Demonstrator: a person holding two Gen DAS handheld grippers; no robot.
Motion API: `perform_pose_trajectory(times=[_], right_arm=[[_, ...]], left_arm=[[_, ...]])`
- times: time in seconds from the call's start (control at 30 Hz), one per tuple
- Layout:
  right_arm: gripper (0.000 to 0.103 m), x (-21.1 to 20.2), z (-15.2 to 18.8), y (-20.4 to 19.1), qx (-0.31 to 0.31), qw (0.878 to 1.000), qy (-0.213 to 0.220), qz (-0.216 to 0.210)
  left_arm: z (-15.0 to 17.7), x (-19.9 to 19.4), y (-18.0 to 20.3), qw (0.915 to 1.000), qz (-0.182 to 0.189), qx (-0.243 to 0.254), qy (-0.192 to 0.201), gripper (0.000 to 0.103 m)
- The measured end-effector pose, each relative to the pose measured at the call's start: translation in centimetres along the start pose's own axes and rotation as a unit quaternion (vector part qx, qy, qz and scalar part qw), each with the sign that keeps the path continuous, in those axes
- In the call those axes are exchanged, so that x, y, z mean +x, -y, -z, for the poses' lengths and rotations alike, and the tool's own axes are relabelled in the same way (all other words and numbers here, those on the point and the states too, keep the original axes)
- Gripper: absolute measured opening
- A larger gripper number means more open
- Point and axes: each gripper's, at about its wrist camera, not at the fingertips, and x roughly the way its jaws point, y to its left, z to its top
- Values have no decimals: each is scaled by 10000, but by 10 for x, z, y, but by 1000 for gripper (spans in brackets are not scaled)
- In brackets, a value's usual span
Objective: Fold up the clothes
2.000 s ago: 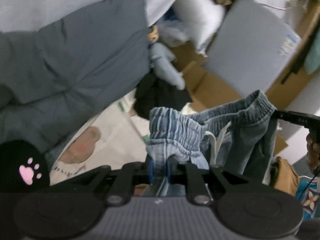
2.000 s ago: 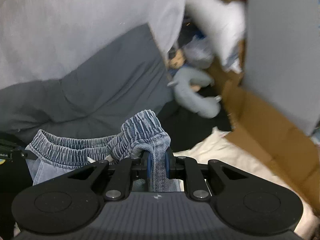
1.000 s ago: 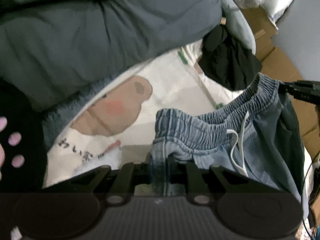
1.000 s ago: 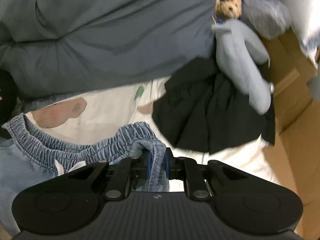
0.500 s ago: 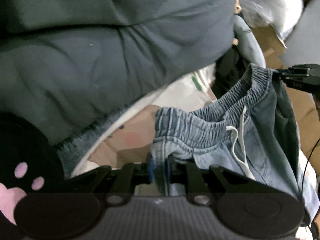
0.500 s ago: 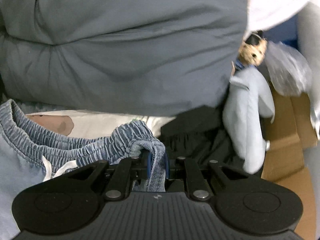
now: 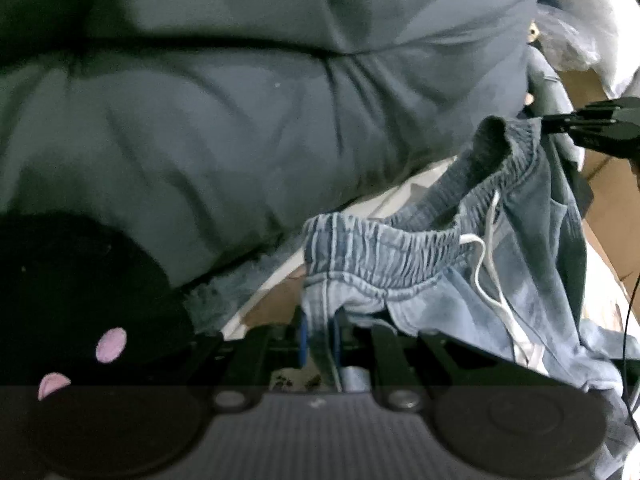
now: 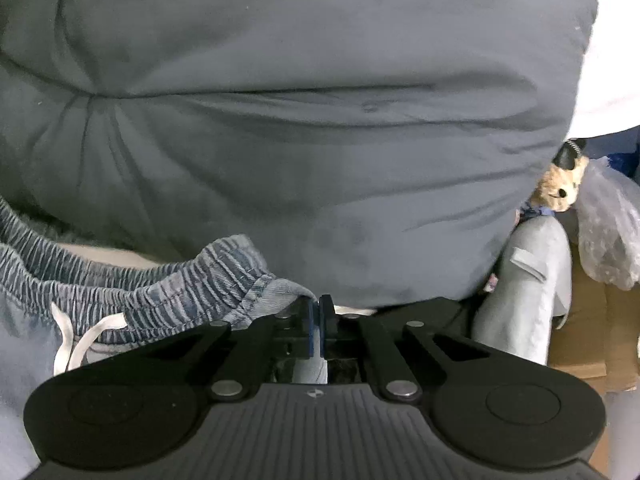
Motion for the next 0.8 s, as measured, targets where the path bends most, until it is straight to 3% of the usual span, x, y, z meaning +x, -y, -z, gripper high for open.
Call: perform_pose_trajectory(times=[0.1, 0.17, 0.33, 0.4, 0.5, 0.53, 0.8], right_arm=[[0, 19, -2, -9, 4, 9999, -121, -17], [0, 30, 0, -7, 258, 9990, -243, -277], [2, 49, 22, -5, 616, 9959, -530, -409], [11, 55, 32, -1, 715, 9947, -584, -449], [38, 65, 47, 12, 1079, 9910, -612, -495], [41, 69, 51, 16, 1232, 9892, -582, -547], [43, 117, 77, 16, 1656, 9804, -881, -602]], left_arm=[[5, 18, -6, 9998, -81, -28, -204, 12], [9, 27, -8, 9995, -103, -42, -296, 12], [15, 37, -10, 9992, -125, -94, -377, 13], [16, 40, -13, 9990, -124, -153, -402, 13], [18, 47, -16, 9987, -152, -203, -453, 14], [18, 49, -18, 9985, -151, -244, -475, 14], [22, 62, -21, 9973, -216, -330, -624, 15]])
